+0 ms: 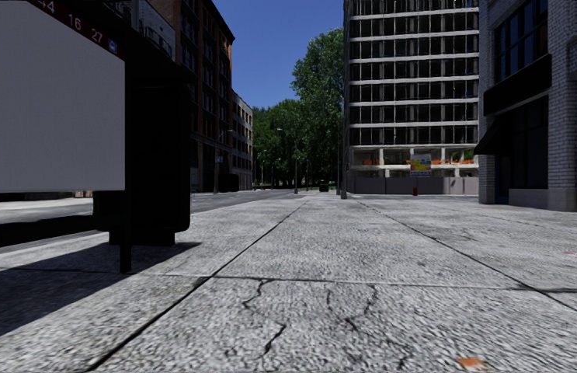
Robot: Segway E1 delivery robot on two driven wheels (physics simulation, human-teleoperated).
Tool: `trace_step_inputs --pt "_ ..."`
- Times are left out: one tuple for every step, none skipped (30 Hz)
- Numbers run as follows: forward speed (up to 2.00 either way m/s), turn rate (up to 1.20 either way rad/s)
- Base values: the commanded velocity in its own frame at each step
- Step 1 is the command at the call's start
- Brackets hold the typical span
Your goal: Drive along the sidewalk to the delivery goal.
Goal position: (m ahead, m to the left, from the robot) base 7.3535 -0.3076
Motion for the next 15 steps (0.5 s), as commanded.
trace_step_inputs --pt "2.0 0.0" --pt "2.0 0.0" --pt "2.0 0.0" --pt "2.0 0.0" --pt "2.0 0.0" --pt "2.0 0.0" --pt "2.0 0.0" --pt "2.0 0.0" --pt "2.0 0.0" --pt "2.0 0.0" --pt "2.0 0.0" --pt "2.0 0.0" --pt "2.0 0.0" --pt "2.0 0.0" --pt "2.0 0.0"
